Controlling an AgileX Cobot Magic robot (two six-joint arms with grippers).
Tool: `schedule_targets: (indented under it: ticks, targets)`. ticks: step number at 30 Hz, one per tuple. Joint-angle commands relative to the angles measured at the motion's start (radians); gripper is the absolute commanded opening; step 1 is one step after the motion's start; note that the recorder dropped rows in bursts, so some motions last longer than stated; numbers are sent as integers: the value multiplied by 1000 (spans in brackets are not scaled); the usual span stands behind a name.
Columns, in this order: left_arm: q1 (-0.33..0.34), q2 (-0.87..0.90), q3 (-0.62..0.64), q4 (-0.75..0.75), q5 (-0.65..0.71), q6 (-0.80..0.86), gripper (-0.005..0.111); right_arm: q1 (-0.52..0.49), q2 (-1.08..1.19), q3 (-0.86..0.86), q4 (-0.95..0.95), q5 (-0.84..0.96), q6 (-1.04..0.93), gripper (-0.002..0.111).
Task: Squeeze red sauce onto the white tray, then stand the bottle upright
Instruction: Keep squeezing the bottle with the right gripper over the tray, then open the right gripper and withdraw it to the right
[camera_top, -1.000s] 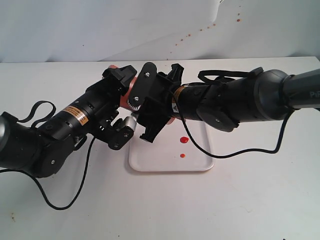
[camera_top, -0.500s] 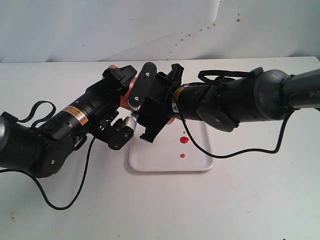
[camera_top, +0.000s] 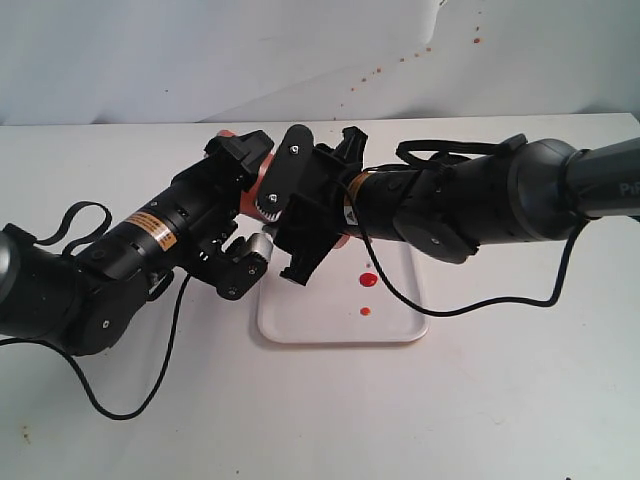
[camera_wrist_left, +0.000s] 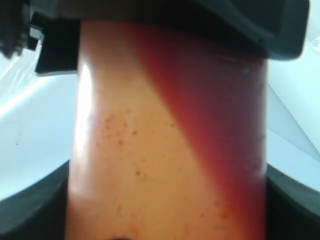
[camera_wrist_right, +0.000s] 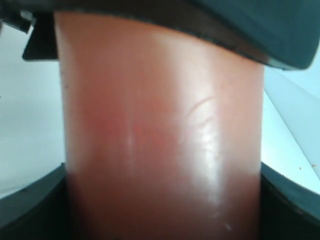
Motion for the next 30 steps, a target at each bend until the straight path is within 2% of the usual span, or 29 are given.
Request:
schedule_targets:
  ticks: [1,2,12,27,30]
  targets:
    - [-1,-10,-4,-14,-61,-18,0,-7,-1,-6,17,15,-21,95]
    - [-1,-10,-4,-14,-61,-18,0,-7,-1,-6,43,17,-21,105]
    - [-1,-10,-4,-14,-57,-18,0,-7,-23,-6,98,61,-23,105]
    - [-1,-10,-4,-17,-55,-18,0,-7,-199,-6,234,353,-19,105]
    - [-1,-10,-4,-24,-55,-18,0,-7,-257,-6,236,393,32,102]
